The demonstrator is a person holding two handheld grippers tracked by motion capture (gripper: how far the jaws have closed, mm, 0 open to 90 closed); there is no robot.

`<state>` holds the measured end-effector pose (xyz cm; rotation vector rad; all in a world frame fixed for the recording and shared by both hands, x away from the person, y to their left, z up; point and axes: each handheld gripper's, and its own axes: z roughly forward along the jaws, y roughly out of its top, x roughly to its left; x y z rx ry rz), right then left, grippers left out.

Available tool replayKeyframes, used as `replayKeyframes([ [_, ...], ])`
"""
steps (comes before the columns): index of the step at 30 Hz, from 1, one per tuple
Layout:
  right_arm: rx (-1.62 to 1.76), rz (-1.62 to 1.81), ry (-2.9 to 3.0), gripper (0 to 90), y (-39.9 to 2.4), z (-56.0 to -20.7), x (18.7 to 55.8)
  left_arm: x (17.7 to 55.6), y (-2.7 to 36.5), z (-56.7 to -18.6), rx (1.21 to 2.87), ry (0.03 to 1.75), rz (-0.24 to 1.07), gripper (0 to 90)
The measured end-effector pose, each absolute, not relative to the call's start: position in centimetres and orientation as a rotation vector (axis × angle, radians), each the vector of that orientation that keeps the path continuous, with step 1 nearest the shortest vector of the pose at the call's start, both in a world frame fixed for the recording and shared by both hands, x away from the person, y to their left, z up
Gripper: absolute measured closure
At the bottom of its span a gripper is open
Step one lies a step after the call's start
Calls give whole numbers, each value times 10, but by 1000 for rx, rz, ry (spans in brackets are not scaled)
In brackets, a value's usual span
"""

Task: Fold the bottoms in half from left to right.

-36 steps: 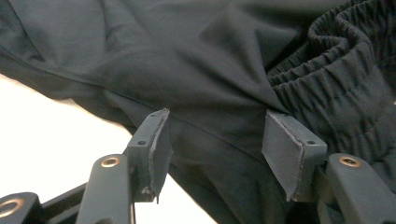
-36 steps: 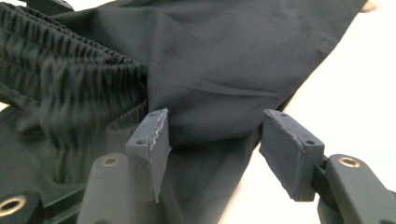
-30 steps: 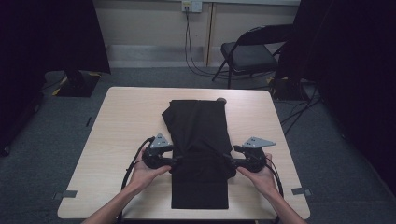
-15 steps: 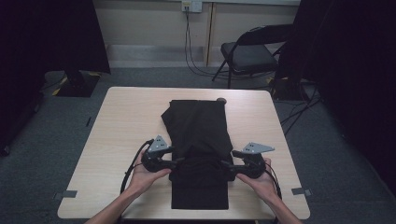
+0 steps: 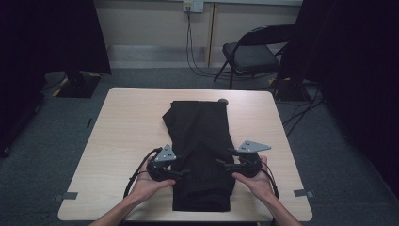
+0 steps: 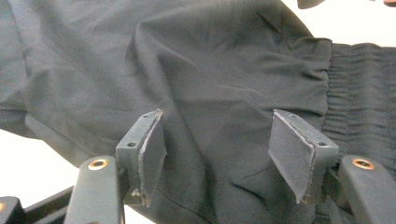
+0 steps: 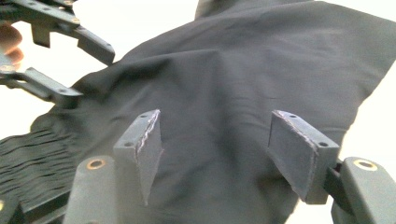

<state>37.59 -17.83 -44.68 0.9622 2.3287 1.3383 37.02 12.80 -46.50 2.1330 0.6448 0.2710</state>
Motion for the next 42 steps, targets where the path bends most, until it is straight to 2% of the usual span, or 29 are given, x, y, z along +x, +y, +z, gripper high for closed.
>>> replayKeyframes([
  [2,927,1343,2376,337,-169,-450,373,372,127,-470,2165,649,268,407],
  [10,836,1196,2574,335,-148,-476,349,378,134,-478,2193,715,284,389],
  [12,846,1222,2583,336,-151,-475,343,378,136,-475,2174,712,297,452],
  [14,856,1225,2592,338,-154,-476,338,379,140,-469,2142,699,318,573],
  [19,772,1172,2662,366,-145,-488,325,387,145,-461,2083,722,309,689],
  [21,744,1180,2691,365,-141,-488,320,389,144,-464,2087,734,299,679],
  [25,680,1202,2709,360,-138,-480,320,397,139,-474,2149,740,303,585],
  [32,886,1309,2431,358,-151,-455,375,424,136,-494,2158,809,239,563],
  [38,988,1213,2363,355,-146,-462,434,418,133,-495,2175,796,279,562],
  [42,1029,1172,2365,342,-134,-473,457,413,133,-494,2199,790,279,561],
])
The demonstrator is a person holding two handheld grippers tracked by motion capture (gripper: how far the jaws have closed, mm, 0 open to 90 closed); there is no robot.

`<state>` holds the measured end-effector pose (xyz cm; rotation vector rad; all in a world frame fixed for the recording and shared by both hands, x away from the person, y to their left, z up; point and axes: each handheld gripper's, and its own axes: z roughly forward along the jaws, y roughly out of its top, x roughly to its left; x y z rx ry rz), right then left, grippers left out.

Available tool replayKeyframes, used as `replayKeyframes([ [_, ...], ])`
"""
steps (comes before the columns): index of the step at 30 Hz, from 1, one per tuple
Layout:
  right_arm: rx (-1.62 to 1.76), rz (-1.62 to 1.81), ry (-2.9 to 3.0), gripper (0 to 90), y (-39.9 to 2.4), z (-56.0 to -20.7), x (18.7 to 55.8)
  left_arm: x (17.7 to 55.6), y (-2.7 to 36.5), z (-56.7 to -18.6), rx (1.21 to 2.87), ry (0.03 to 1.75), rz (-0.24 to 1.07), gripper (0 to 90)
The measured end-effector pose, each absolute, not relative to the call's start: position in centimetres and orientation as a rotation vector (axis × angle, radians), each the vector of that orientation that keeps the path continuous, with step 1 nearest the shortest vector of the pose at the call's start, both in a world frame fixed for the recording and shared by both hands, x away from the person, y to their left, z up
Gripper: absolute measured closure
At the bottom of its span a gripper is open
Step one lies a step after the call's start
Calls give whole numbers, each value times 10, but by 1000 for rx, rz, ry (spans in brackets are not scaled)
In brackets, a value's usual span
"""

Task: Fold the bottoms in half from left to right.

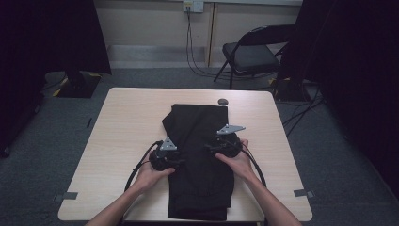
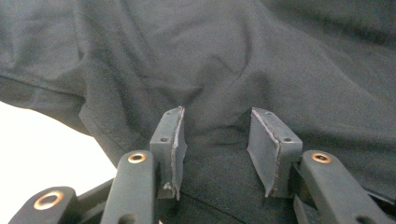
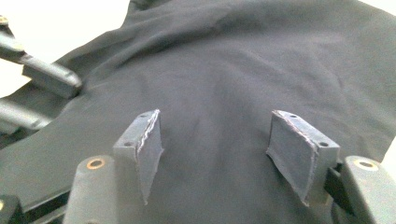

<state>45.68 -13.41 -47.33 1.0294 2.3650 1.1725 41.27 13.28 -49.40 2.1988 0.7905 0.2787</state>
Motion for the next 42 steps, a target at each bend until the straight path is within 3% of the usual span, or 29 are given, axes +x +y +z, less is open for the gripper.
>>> replayKeyframes([
  [5,1029,1113,2426,321,-123,-493,459,401,138,-490,2232,792,282,564],
  [6,1015,1105,2435,321,-121,-495,457,398,139,-490,2221,798,302,598],
  [11,976,1104,2430,321,-115,-500,443,405,149,-478,2151,808,284,538],
  [32,756,1097,2632,318,-114,-494,349,422,184,-470,2042,955,366,485],
  [36,795,1173,2601,299,-121,-481,360,433,192,-467,2040,981,380,479],
  [42,969,1216,2422,254,-139,-459,436,458,200,-471,1975,1052,418,414],
])
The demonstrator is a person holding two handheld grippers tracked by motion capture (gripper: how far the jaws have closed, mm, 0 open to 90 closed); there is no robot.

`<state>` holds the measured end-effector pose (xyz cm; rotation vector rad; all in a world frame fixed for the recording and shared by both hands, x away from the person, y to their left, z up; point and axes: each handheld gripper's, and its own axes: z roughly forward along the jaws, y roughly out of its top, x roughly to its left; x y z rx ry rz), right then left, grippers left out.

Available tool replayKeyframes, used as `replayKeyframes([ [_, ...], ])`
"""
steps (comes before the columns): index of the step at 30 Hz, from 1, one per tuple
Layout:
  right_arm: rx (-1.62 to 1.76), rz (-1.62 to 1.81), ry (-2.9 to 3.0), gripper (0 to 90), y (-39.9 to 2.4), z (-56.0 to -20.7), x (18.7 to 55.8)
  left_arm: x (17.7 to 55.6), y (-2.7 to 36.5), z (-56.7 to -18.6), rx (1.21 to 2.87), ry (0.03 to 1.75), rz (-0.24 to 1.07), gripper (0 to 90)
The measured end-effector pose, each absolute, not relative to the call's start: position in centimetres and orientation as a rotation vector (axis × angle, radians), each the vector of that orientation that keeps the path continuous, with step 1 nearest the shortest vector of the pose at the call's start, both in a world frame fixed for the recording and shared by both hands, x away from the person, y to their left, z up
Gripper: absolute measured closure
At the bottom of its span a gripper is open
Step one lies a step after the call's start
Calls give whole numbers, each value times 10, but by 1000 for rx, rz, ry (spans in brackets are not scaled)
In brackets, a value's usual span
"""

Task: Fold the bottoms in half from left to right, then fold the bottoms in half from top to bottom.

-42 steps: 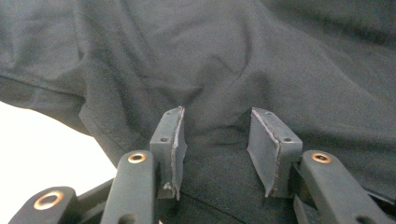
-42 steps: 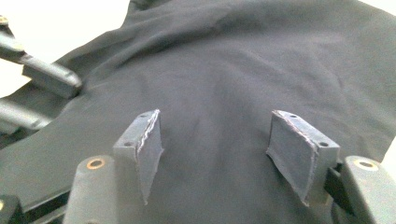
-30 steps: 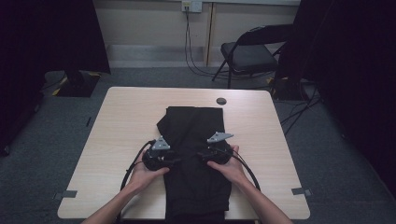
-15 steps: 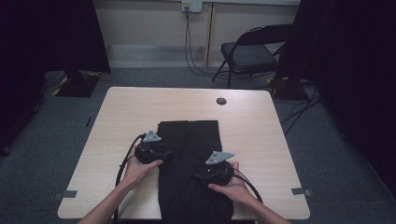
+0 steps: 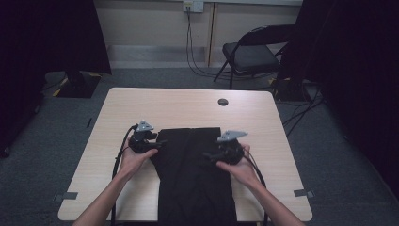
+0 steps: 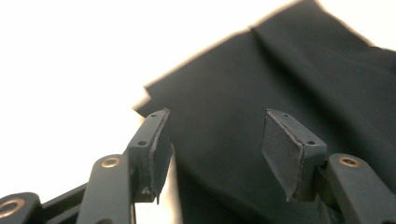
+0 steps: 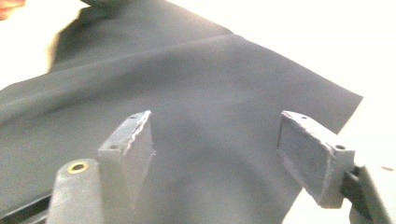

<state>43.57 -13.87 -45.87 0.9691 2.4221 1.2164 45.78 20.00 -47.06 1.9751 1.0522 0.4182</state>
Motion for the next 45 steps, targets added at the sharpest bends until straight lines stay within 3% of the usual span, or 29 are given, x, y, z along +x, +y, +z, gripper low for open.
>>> replayKeyframes([
  [3,1080,1173,2372,228,-145,-468,477,470,198,-480,2049,1068,409,366],
  [7,1157,1099,2357,197,-143,-482,514,481,196,-487,1989,1085,424,349],
  [9,1161,1090,2352,199,-139,-487,522,488,194,-495,2041,1099,408,346],
  [12,1153,1061,2359,199,-132,-495,527,494,195,-500,1988,1134,374,309],
  [17,1121,1061,2335,202,-128,-503,525,494,186,-500,2058,1078,445,327],
  [18,1121,1063,2329,238,-128,-503,523,493,185,-499,2075,1048,424,389],
  [21,1056,1094,2380,595,-126,-499,515,488,182,-498,2074,1012,356,710],
  [22,1031,1115,2398,706,-125,-499,511,488,182,-498,2066,1018,343,772],
  [24,1049,1140,2410,805,-124,-499,509,489,182,-497,2055,1035,329,816],
  [45,1101,1277,2251,836,-141,-448,524,509,184,-445,1859,1021,369,838],
])
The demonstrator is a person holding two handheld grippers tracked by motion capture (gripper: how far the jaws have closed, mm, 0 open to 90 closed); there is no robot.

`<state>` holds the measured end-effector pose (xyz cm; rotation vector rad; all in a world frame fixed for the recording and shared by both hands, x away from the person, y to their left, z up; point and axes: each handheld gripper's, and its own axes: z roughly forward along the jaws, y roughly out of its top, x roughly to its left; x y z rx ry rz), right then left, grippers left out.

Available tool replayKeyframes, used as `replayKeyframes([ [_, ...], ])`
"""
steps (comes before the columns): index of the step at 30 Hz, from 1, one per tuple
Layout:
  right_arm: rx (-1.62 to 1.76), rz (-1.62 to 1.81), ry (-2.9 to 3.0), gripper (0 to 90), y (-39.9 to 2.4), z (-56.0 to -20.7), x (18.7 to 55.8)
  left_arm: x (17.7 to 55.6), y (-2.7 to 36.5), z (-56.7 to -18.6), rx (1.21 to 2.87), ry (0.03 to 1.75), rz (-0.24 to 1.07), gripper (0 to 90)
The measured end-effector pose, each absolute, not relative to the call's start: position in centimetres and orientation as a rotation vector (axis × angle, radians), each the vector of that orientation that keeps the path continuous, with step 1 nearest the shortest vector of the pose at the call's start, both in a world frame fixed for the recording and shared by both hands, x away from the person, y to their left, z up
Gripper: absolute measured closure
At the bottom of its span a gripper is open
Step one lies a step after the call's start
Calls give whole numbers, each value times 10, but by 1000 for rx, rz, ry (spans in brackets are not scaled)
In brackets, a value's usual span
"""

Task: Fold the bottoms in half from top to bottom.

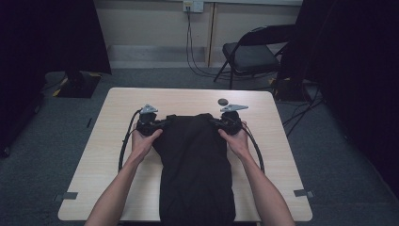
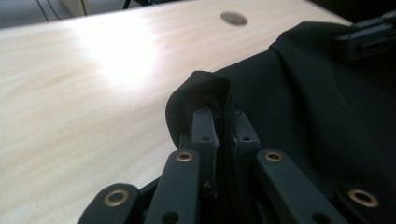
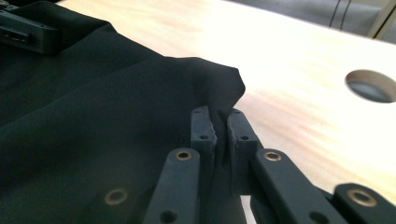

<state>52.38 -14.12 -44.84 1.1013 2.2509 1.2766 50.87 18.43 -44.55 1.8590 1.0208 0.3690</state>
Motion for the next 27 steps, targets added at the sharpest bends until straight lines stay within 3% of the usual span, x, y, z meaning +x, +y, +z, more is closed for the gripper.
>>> replayKeyframes([
  [18,1107,1358,2037,839,-147,-364,557,538,178,-352,1701,928,489,838],
  [27,1075,1360,2024,840,-148,-351,552,526,177,-353,1731,895,508,838],
])
